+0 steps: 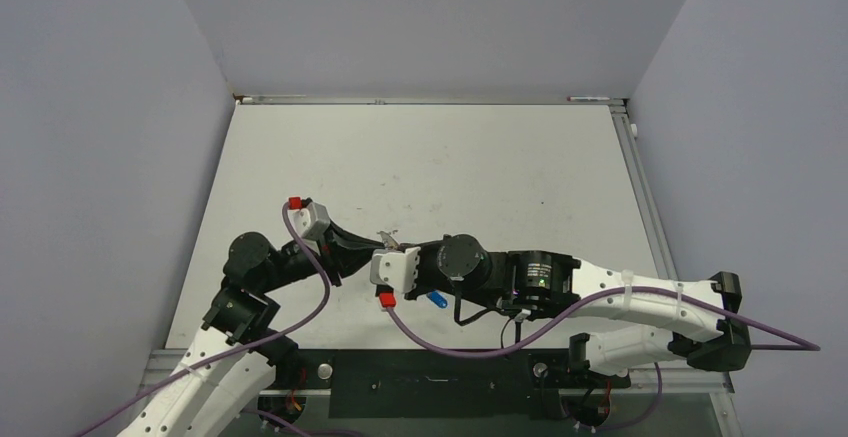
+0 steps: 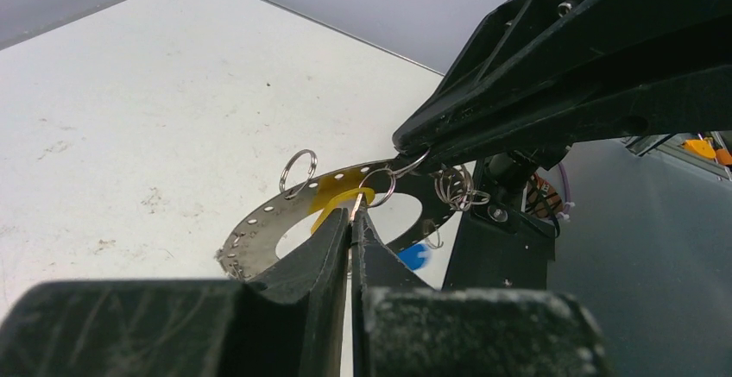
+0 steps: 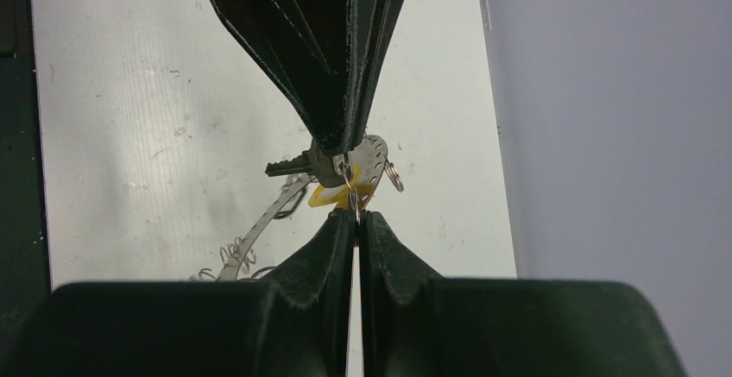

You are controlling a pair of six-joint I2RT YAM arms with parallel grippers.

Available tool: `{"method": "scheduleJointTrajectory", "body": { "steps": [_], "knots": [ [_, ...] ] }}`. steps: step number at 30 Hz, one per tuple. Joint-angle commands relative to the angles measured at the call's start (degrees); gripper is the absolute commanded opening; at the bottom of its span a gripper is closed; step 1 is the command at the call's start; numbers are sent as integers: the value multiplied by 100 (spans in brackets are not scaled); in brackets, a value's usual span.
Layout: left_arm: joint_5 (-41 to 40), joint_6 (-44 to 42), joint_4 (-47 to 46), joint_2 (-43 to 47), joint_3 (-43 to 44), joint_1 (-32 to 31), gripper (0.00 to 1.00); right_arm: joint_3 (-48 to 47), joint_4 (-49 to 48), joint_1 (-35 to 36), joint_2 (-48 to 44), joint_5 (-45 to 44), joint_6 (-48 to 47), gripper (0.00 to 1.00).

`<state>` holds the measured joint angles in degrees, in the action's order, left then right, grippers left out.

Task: Put the keys on the keyring

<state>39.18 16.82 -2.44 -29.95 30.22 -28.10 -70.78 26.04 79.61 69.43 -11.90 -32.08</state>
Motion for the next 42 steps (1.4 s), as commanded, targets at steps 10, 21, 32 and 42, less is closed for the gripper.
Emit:
{"method": "scheduleJointTrajectory", "body": {
  "steps": [10, 21, 32, 42],
  "knots": [
    [130, -61, -959, 957, -421, 40, 41, 20, -627, -13, -331, 19, 53, 5],
    [611, -4, -2234, 1527, -999, 41, 41, 50, -831, -250, -522, 1055, 313, 5],
    [786, 29, -2503, 1498, -1079, 36, 36, 513, -1497, -729, -634, 2392, 885, 5],
    [917, 74, -2556, 1436, -1087, 28, 28, 741, -2055, -1163, -843, 3420, 1315, 5]
  ]
}}
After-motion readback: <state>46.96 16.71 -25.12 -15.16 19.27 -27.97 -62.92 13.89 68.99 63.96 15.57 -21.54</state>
